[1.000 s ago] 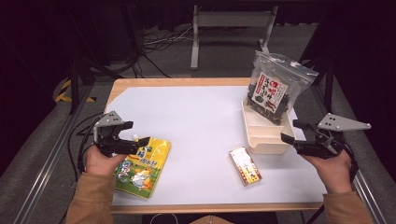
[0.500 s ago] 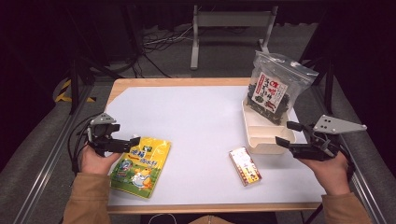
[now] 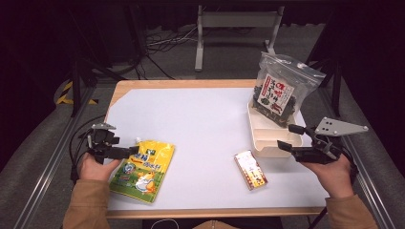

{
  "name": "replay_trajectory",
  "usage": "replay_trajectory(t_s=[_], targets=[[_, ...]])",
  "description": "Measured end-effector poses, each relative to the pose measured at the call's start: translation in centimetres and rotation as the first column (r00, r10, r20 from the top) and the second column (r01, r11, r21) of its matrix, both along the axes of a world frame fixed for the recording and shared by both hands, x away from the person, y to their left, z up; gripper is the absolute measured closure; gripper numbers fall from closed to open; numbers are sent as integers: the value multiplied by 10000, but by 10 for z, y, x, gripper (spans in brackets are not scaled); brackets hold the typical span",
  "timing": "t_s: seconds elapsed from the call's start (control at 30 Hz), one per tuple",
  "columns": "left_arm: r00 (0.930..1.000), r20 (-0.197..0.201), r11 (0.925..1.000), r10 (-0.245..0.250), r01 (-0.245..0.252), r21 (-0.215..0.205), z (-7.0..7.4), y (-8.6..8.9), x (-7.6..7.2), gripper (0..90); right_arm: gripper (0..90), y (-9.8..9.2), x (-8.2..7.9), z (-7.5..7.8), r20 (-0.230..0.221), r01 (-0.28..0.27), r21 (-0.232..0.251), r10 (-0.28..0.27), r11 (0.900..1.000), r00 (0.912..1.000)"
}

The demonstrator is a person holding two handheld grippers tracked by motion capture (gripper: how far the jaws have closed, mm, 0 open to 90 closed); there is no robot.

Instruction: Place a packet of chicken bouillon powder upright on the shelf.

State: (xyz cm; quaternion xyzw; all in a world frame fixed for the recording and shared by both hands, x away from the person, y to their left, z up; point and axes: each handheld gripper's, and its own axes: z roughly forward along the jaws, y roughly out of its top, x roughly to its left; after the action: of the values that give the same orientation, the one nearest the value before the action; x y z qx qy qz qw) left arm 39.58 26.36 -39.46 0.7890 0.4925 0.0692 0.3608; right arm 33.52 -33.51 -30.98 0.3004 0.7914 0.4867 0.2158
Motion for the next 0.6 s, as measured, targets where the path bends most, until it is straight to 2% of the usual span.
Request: replay_trajectory(t_s=[0.13,0.23,0.6], targets=[[9993,-363,9999,92,-96,-117,-8,3,0,71,297,0,1,-2,-79,34,-15,-34,10000,10000],[9984,-556,9999,120,-120,0,-14,4,1,71,296,1,1,-2,-70,63,-41,-63,10000,10000],[9900,-1383,9996,284,-278,68,-29,9,-3,71,293,8,4,0,2,-131,-30,131,9999,9999]])
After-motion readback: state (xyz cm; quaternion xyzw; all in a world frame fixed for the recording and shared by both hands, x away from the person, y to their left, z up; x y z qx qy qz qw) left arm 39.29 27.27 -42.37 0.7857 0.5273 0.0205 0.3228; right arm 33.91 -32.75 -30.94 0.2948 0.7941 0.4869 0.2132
